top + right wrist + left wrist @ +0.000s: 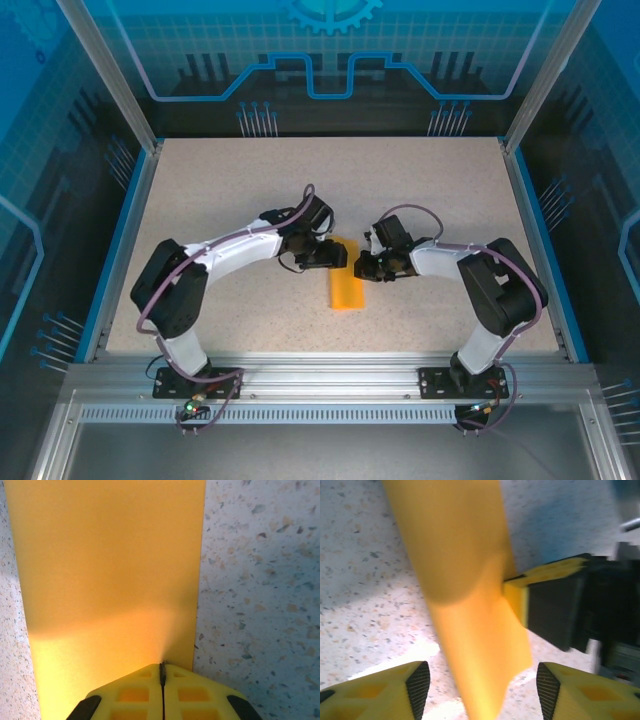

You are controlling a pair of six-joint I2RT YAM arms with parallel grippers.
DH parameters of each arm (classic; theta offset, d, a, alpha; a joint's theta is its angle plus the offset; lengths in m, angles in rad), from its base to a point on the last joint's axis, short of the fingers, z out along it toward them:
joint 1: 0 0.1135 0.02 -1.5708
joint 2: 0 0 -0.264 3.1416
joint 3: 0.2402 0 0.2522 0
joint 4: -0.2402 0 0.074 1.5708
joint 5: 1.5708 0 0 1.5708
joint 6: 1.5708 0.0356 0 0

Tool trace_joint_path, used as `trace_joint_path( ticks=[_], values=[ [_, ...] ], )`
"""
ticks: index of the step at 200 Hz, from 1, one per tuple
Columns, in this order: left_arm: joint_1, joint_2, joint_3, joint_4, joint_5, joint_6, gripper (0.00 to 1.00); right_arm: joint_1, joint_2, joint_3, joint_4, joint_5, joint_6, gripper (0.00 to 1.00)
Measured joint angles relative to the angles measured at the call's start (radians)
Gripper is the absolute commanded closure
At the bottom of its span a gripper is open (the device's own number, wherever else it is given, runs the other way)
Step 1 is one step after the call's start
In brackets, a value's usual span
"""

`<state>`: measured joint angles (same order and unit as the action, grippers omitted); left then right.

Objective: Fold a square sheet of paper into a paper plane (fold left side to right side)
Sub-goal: First fold the square sheet of paper in half at the center of the table.

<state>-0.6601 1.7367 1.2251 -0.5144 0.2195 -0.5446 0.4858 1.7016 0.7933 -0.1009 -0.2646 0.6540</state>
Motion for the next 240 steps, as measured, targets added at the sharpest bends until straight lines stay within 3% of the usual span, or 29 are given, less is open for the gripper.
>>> trace_joint_path(
  ticks=[30,74,240],
  values=[
    [0.000,0.013,-0.006,0.072,0.118,0.003,0.63,0.000,0.000,0.000,-0.002,0.002,0.000,0.94],
    [0.000,0.098,-0.007,0.137,0.214,0.002,0.70,0.001,0.000,0.001,-0.003,0.002,0.000,0.94],
    [0.044,0.181,-0.085,0.132,0.140,0.002,0.80,0.011,0.000,0.011,-0.023,0.025,-0.011,0.94]
  ],
)
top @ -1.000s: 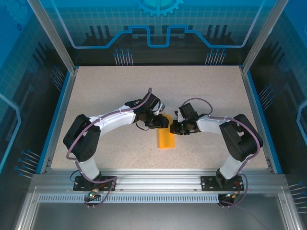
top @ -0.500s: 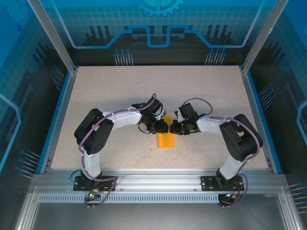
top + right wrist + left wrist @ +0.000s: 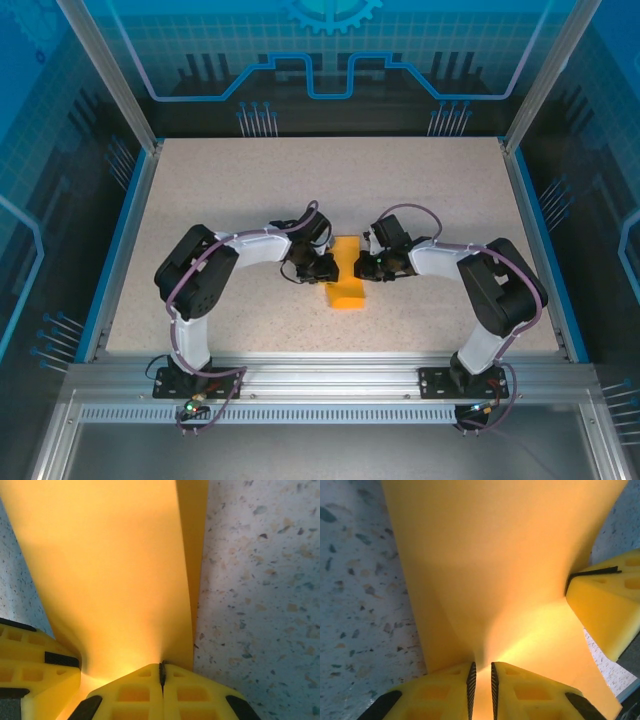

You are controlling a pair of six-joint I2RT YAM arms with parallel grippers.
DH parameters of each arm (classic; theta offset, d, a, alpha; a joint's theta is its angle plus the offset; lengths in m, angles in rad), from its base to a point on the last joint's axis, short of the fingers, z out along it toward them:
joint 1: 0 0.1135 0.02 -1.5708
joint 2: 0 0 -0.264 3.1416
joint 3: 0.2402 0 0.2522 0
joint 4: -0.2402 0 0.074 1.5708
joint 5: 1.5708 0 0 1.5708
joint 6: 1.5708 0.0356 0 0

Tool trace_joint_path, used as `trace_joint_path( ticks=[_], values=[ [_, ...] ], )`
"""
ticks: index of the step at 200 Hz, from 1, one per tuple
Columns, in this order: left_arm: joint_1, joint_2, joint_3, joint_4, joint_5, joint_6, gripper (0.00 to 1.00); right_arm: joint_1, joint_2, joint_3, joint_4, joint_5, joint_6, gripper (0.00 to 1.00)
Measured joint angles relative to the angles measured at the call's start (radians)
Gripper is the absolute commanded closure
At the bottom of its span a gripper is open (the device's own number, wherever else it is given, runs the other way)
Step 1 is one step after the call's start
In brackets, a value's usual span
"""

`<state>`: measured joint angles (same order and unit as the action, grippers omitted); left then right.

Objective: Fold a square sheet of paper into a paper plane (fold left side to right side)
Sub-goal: First fold the square sheet of paper in half at the center of the table.

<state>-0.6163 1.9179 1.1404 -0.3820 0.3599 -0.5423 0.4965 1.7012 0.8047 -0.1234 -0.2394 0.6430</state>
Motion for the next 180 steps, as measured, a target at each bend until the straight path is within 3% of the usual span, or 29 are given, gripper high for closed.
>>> trace_joint_path(
  ticks=[106,146,180],
  values=[
    [0.067,-0.093,-0.106,0.020,-0.005,0.003,0.82,0.000,0.000,0.001,-0.003,0.003,-0.008,0.95],
    [0.068,-0.145,-0.097,0.053,0.034,0.001,0.81,0.001,0.000,0.001,-0.003,0.003,-0.008,0.95],
    [0.047,-0.090,-0.035,0.088,0.072,-0.002,0.81,0.002,0.000,0.003,-0.005,0.004,-0.008,0.95]
  ],
)
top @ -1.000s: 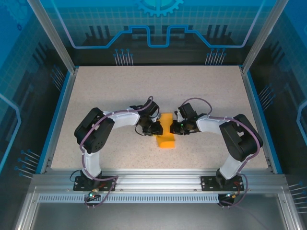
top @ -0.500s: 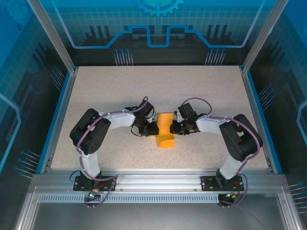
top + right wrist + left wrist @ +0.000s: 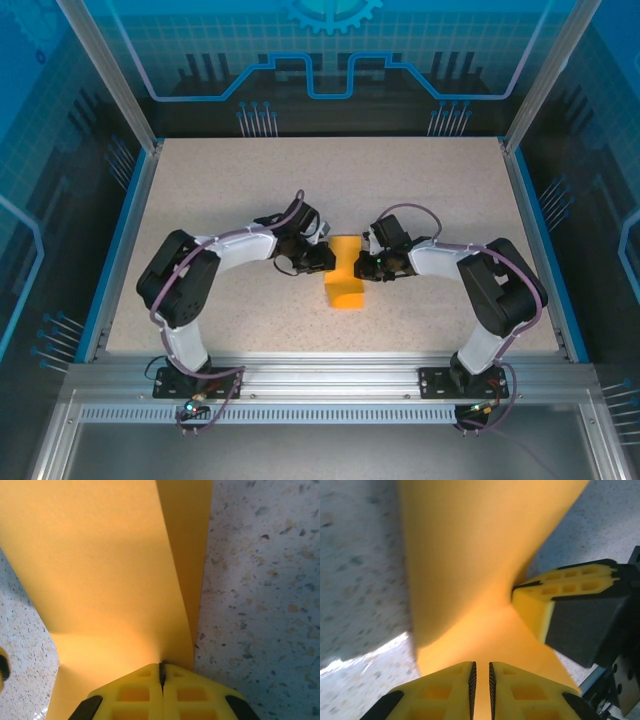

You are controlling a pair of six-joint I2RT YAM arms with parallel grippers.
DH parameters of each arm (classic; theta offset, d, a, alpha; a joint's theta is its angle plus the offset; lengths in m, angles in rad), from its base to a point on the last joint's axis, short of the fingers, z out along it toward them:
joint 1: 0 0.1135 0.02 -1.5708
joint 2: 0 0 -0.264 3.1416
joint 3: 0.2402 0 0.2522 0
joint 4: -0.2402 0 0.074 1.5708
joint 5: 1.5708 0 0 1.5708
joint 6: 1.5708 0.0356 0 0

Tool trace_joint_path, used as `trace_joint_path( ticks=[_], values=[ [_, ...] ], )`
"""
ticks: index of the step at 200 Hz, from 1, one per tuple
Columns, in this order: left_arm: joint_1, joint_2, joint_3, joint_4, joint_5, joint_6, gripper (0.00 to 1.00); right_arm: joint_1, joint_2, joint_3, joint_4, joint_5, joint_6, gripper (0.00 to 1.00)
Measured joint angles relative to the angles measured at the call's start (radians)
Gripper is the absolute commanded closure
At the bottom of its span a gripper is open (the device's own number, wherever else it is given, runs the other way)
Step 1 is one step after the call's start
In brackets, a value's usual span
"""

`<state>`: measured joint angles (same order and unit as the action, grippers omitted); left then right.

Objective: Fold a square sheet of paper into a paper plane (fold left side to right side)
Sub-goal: First fold the square sheet of paper in half at the center of the table, then hold the square sheet of paper at the center of the table.

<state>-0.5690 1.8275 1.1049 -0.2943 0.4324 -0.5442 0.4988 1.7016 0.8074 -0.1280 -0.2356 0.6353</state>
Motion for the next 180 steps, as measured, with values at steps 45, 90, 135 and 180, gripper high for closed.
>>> trace_joint_path(
  ticks=[45,90,135,180],
  values=[
    [-0.013,0.092,0.025,0.016,0.026,-0.006,0.79,0.002,0.001,0.005,-0.007,0.002,0.000,0.95],
    [-0.014,0.119,0.025,0.011,0.029,-0.007,0.78,0.006,0.001,0.006,-0.010,0.011,0.000,0.95],
    [-0.014,0.118,0.018,0.016,0.029,-0.015,0.79,0.006,-0.003,0.006,-0.005,0.008,-0.013,0.95],
    [-0.014,0.118,0.017,0.016,0.029,-0.031,0.78,0.006,-0.023,0.004,-0.002,-0.017,-0.026,0.95]
  ],
)
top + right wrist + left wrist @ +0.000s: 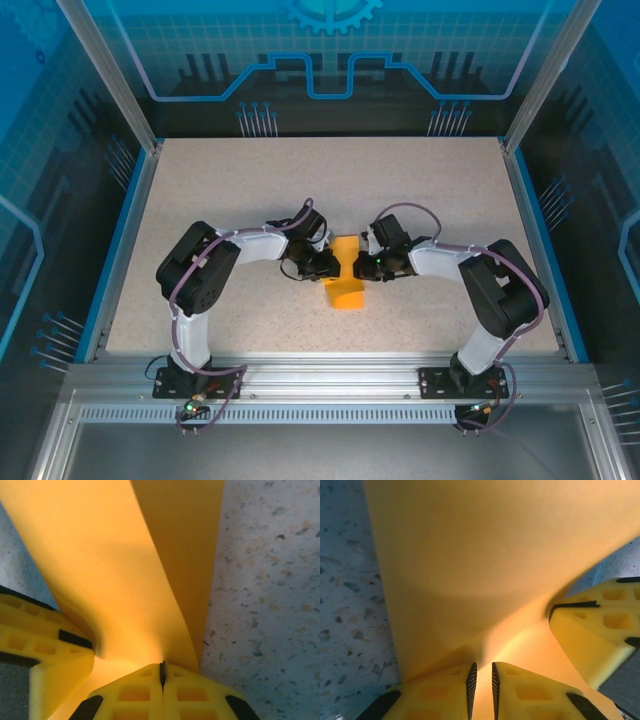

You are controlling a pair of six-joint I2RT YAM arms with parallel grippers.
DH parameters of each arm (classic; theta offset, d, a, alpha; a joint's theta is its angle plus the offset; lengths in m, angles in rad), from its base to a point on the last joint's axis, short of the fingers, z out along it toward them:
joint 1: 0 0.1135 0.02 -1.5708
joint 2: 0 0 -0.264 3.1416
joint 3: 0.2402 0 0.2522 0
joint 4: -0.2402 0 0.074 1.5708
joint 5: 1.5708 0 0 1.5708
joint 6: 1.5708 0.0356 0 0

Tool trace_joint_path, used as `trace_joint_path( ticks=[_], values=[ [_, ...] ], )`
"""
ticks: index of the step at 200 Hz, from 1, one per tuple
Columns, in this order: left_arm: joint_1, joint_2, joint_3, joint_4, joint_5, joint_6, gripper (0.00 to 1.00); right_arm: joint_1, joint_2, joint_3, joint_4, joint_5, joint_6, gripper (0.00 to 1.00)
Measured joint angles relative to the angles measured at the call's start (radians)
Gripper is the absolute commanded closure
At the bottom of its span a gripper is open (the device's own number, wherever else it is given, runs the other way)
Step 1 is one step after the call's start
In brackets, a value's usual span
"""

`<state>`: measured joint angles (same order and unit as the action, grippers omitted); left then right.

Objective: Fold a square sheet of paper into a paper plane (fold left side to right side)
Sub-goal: Hold the square sheet of paper at the center of the table, then first fold the square sheet of paper in half at the center of the table.

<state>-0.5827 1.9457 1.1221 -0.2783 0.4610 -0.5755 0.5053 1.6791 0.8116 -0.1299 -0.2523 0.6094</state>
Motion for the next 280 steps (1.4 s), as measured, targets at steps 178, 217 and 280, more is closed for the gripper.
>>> trace_joint_path(
  ticks=[178,217,280],
  values=[
    [0.000,0.000,0.000,-0.003,-0.004,-0.001,0.79,-0.002,0.159,0.107,0.101,-0.100,0.004,0.96],
    [-0.004,-0.014,-0.019,0.011,-0.012,0.002,0.79,-0.002,0.167,0.120,0.078,-0.100,0.005,0.96],
    [-0.022,-0.066,-0.084,0.023,-0.029,0.013,0.79,-0.002,0.168,0.120,0.078,-0.101,0.020,0.96]
  ],
)
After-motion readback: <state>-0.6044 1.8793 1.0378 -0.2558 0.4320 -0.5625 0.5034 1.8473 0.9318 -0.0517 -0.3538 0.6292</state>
